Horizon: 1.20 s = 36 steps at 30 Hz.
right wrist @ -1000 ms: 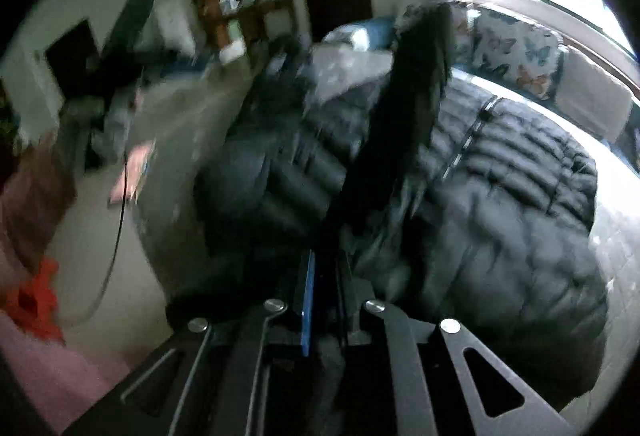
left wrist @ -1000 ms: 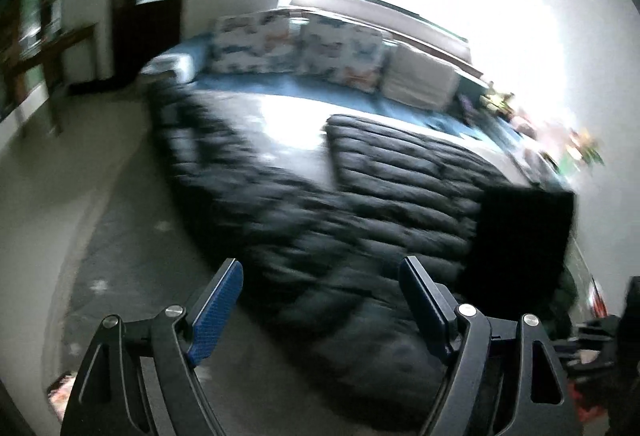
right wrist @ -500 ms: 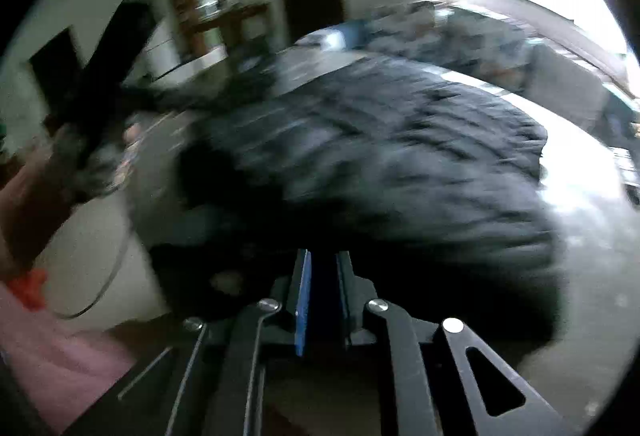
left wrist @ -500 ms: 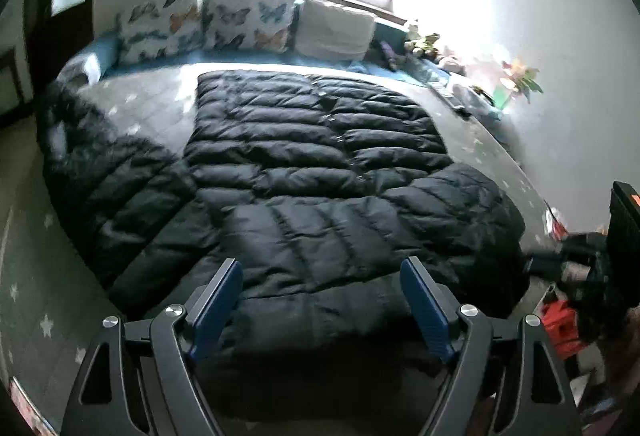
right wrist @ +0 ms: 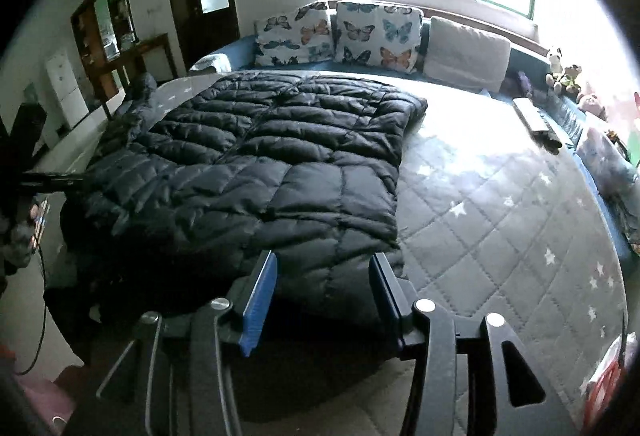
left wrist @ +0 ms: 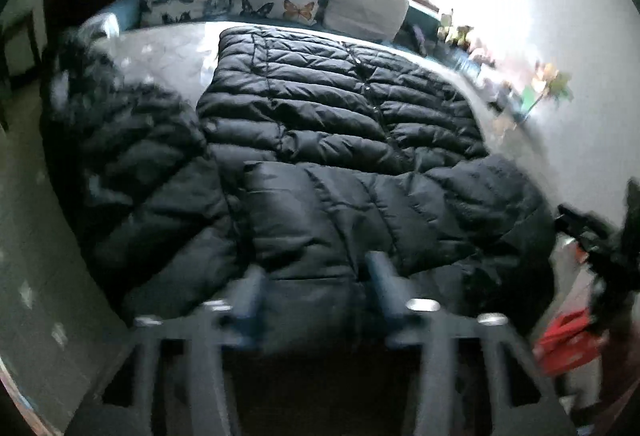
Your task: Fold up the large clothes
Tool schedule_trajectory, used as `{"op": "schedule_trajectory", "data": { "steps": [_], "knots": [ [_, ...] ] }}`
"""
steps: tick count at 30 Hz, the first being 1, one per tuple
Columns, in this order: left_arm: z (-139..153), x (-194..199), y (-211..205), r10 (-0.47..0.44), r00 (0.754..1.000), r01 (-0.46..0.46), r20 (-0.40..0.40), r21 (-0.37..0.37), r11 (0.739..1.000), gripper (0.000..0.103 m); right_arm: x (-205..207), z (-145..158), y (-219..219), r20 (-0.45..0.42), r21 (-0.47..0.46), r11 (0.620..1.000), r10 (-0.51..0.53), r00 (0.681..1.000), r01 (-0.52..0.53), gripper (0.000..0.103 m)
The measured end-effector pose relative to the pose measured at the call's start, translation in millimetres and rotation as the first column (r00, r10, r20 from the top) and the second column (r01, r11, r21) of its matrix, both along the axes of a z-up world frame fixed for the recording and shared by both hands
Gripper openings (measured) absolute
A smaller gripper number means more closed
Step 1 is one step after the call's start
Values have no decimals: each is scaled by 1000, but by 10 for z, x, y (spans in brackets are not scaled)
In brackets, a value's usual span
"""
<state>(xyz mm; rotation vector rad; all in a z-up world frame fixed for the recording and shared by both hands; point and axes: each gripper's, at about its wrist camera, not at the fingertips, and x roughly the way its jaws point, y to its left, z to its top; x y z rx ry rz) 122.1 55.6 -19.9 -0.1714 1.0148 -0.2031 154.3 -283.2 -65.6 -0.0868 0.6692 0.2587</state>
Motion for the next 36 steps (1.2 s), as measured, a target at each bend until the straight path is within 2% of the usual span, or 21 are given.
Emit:
{"op": "schedule_trajectory", "data": {
  "steps": [3,9,11,13,16,17,18,21,25,28,30,32,34,36],
  "knots": [
    [266,164,-23,-2,999,0,52,43,999,22,-53,93,-37,21,-1,1000,-1,1000,1,53],
    [1062,311,-41,-47,967,23,251,94,995,21,9,389,-43,119,35,999,-9,993,5,55],
    [1197,336,-83,-64,957,35,282,108,994,21,123,358,-46,110,56,998,-18,994,12,58],
    [1244,327,-128,-76,951,42,300,117,992,21,310,178,-34,44,71,997,-15,999,12,58],
    [1148,291,-149,-95,950,50,296,156,987,21,495,-212,-5,-72,73,997,-8,997,13,58],
    [1041,306,-142,-98,958,55,268,163,985,21,518,-317,12,-100,73,997,5,995,2,59],
    [981,303,-161,-97,964,55,247,170,984,21,502,-349,36,-94,55,999,7,996,-2,59],
    [703,338,-68,-73,981,38,177,194,980,21,451,-191,71,-78,27,1000,10,997,-8,58],
    [299,363,70,-57,992,35,110,195,980,21,418,118,12,-8,86,996,6,1000,-6,58],
    [52,434,124,-43,996,26,84,196,980,21,598,-43,0,-70,110,994,-1,998,9,58],
    [-132,487,153,-39,998,27,59,190,981,21,715,-272,58,-138,75,997,-2,990,12,59],
    [-339,552,211,-27,1000,27,0,171,985,21,672,-299,99,-115,43,999,-2,993,7,59],
    [-421,579,241,-32,999,34,-12,160,986,22,614,-197,167,-105,0,1000,-11,994,11,59],
    [-489,607,293,-27,999,30,-25,145,989,26,535,-44,220,-76,-1,1000,-16,997,16,59]
  ]
}}
